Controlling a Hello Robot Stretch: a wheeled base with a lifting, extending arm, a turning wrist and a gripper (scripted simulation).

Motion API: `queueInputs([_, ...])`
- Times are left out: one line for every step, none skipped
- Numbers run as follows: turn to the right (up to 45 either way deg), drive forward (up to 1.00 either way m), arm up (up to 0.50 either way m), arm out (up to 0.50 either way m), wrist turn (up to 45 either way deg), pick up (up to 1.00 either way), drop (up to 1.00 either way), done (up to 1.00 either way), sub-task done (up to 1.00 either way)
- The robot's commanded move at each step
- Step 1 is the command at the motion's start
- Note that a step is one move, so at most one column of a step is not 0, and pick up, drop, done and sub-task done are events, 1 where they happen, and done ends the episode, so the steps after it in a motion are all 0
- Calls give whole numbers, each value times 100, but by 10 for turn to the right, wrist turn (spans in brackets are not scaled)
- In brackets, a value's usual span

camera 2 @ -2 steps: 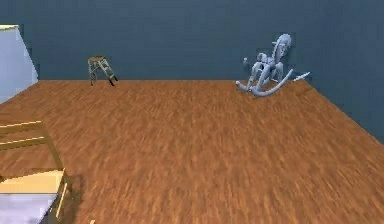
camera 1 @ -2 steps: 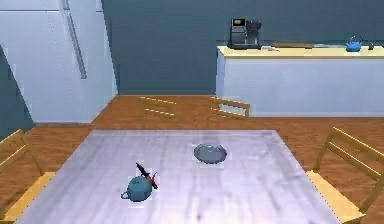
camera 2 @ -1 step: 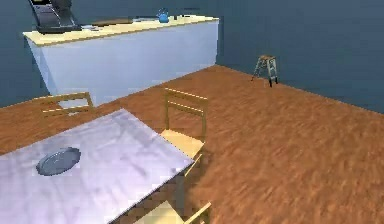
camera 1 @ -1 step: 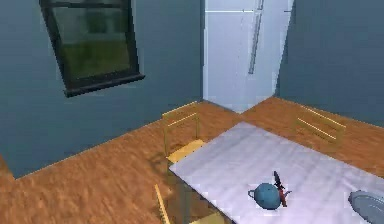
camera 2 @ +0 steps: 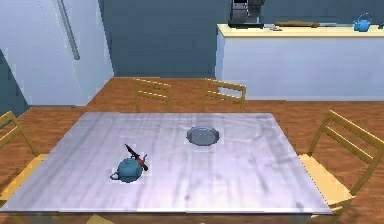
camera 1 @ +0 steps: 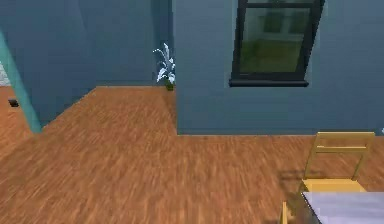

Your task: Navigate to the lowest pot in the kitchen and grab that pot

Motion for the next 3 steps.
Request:
queueInputs([-150, 0, 0, 0, 0, 0, 0, 0, 0])
queueInputs([0, 0, 50, 0, 0, 0, 0, 0, 0])
queueInputs([0, 0, 24, 0, 0, 0, 0, 0, 0])
